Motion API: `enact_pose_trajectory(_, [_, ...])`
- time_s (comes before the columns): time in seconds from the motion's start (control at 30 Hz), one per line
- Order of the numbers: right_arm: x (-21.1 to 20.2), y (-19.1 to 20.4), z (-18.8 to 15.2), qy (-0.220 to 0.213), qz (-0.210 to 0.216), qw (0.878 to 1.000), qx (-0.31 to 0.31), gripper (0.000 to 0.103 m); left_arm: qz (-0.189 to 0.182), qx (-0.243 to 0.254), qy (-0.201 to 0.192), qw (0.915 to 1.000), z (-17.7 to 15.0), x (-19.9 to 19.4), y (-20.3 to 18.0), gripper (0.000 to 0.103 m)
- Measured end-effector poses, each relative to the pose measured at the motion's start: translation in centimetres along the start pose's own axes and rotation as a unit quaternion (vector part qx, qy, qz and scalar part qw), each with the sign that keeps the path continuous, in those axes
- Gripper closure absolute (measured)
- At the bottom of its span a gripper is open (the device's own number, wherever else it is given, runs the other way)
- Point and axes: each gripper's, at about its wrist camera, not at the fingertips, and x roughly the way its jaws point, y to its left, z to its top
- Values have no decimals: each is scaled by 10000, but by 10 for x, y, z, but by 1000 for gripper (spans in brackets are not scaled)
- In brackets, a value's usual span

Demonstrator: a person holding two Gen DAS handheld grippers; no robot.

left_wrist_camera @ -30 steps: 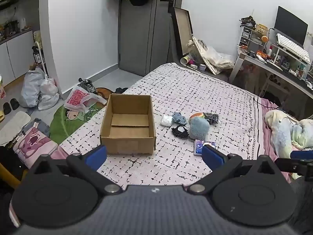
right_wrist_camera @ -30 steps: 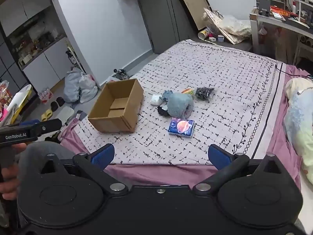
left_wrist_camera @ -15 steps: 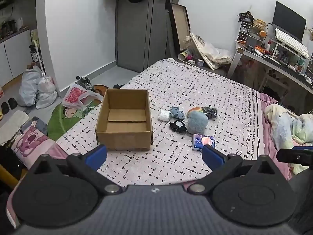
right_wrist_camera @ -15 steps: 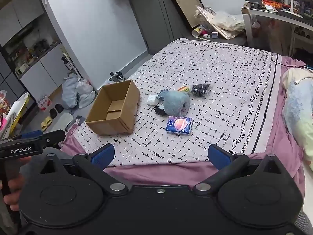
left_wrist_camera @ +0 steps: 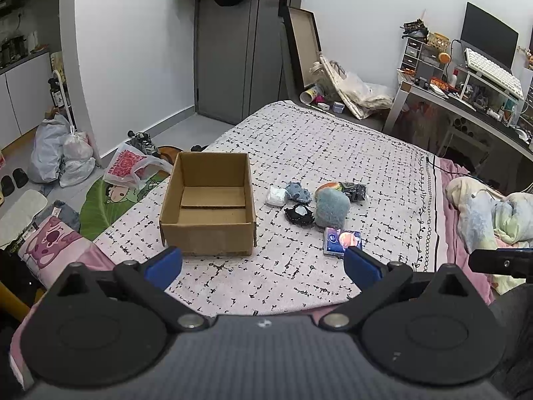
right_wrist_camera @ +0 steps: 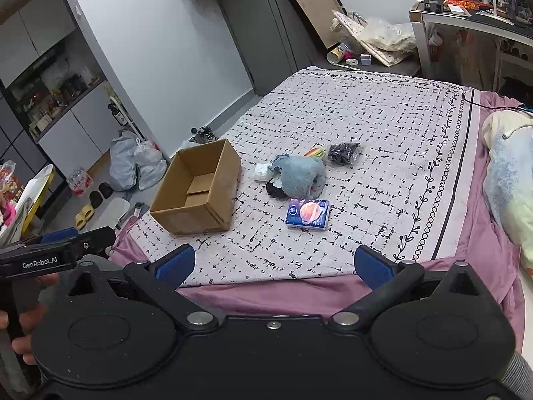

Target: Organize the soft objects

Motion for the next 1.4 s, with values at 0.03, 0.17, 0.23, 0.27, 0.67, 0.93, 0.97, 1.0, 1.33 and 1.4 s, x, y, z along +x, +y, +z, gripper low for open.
enact_pose_trajectory(0.03, [0,0,0,4,4,10000,5,0,4,4,-3,10000,0,0,0,1])
enact_pose_trajectory(0.17, [0,-1,0,4,10,10000,17,0,-6,-1,-11,10000,1,-2,-1,1])
enact_pose_trajectory(0.23, [-1,-2,0,1,13,10000,17,0,-9,-5,-12,10000,1,-2,-1,1])
enact_pose_trajectory(0.27, [0,-3,0,3,15,10000,18,0,-13,-6,-13,10000,1,-2,-1,1])
enact_pose_trajectory(0.67, [-2,-6,-1,-20,32,10000,50,0,9,9,-3,10000,2,-2,-2,1])
enact_pose_trajectory(0.93, [0,-4,-1,14,-7,10000,27,0,32,34,-6,10000,-1,-2,-4,1])
enact_pose_trajectory(0.97, [0,-4,-1,10,2,10000,27,0,30,39,-5,10000,-2,-2,-4,1])
enact_pose_trajectory(1.0, [0,-4,-2,4,5,10000,29,0,31,39,-4,10000,-2,-2,-4,1])
enact_pose_trajectory(1.33, [0,-4,-2,-7,10,10000,20,0,-2,34,31,10000,-3,-1,-4,1])
enact_pose_trajectory(1.4, [1,-4,-1,9,-19,10000,4,0,-23,27,9,10000,-2,2,-2,1])
